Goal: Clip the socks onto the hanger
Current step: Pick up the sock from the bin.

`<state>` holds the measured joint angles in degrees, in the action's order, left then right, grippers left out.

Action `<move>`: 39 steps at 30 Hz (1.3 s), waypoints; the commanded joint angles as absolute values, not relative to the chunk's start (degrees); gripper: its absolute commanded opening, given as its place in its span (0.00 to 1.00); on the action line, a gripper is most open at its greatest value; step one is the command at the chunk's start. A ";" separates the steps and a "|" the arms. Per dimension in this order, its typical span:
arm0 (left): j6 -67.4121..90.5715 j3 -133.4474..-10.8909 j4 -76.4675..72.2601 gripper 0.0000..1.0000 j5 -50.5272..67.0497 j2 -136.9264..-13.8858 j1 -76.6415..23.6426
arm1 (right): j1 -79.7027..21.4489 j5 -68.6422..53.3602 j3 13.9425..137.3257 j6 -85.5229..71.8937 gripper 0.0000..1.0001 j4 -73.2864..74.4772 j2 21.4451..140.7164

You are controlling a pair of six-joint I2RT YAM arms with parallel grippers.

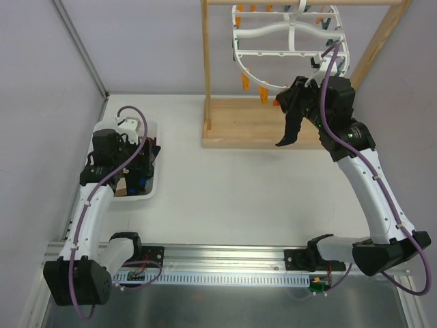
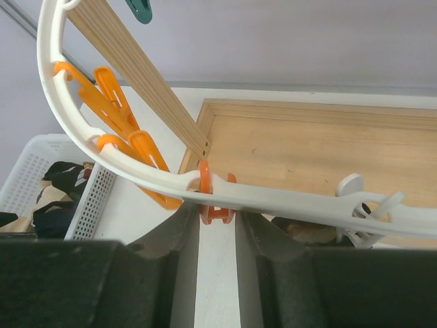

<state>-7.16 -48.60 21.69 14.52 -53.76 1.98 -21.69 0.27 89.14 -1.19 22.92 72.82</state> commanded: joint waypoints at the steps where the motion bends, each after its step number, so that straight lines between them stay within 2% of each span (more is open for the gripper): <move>1: -14.14 -49.66 19.07 0.79 16.26 -55.46 3.60 | -21.71 -1.49 92.02 -0.88 0.05 20.39 72.60; 7: -17.23 -46.68 15.91 0.73 24.60 -55.55 3.87 | -21.80 -2.02 91.58 -0.62 0.05 20.22 72.42; 10: -17.49 -46.14 14.50 0.65 22.59 -58.08 3.87 | -21.71 -2.37 91.41 -0.61 0.05 19.95 72.51; 13: -17.40 -46.76 14.50 0.63 21.97 -60.55 3.96 | -21.71 -2.90 91.32 -0.88 0.05 19.51 72.51; 16: -17.58 -46.85 13.63 0.51 23.98 -60.56 4.22 | -21.71 -2.99 90.71 -0.97 0.05 18.99 72.16; 18: -17.32 -46.50 12.49 0.38 24.78 -60.29 4.31 | -21.71 -3.25 90.27 -1.14 0.05 18.29 71.90; 24: -17.23 -46.23 11.51 0.20 25.93 -61.17 4.57 | -21.71 -3.34 90.35 -1.49 0.04 18.37 72.25; 25: -17.14 -46.58 11.51 0.10 26.10 -61.17 4.57 | -21.62 -3.25 90.44 -1.41 0.04 18.28 72.33; 27: -16.62 -46.67 11.51 0.02 26.10 -60.73 4.57 | -21.62 -3.16 90.53 -1.41 0.04 18.46 72.25; 33: -9.52 -47.02 11.60 0.00 26.89 -52.58 4.48 | -21.45 -3.60 90.53 -1.85 0.04 18.72 71.11; 39: -0.11 -44.30 11.51 0.00 30.23 -37.02 4.48 | -21.09 -3.16 90.09 -1.67 0.04 19.69 70.05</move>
<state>-6.74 -45.52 13.45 26.37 -42.19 3.86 -21.56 -2.44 89.14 -1.43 22.15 72.36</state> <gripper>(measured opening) 0.011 0.252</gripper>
